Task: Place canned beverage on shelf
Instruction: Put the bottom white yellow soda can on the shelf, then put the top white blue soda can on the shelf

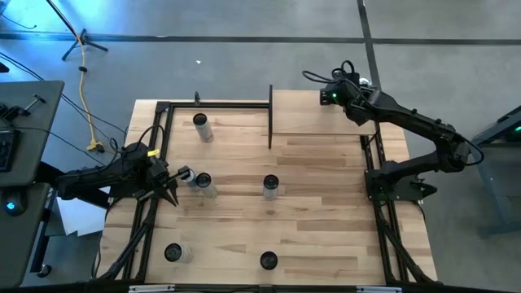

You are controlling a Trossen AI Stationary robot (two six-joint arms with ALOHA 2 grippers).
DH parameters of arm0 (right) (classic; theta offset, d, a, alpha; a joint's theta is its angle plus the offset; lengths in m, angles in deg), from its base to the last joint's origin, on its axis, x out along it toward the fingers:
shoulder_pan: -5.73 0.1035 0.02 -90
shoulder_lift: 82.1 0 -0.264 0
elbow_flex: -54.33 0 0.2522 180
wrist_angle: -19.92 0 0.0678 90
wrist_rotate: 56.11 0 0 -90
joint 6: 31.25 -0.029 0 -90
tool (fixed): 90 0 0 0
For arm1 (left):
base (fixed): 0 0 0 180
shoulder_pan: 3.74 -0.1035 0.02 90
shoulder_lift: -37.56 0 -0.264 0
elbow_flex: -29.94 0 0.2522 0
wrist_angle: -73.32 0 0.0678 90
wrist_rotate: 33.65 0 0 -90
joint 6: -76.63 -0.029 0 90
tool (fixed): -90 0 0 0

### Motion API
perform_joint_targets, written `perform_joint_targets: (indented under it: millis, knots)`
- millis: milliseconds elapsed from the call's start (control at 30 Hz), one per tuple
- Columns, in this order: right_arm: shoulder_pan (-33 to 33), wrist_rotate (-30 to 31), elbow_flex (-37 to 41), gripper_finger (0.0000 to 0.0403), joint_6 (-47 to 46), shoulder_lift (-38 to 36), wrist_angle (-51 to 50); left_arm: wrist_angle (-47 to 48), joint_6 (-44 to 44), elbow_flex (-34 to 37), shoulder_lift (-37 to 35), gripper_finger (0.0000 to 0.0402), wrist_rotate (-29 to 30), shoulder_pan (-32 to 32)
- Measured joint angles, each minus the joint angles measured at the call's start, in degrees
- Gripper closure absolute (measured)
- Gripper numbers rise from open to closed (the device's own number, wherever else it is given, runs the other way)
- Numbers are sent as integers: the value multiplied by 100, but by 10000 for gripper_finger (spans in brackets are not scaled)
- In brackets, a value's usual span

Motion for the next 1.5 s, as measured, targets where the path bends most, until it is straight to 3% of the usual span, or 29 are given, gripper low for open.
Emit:
perform_joint_targets:
  millis: [333,633,767,1000,1267,1500]
  knots:
    - [142,0,0,109,-9,0,35,-1,0,0,0,398,0,0]
    - [652,62,0,109,-15,-156,173,-1,0,0,0,398,0,0]
    - [1059,47,0,110,-350,-433,-252,1,0,0,-1,398,0,-1]
    - [2547,-551,0,110,-1404,-715,-1230,1,0,0,1,398,0,0]
    - [4858,-54,0,110,-2510,-34,-1078,1,0,0,0,398,0,-1]
    - [6003,278,0,110,-3009,942,-193,1,0,0,0,398,0,0]
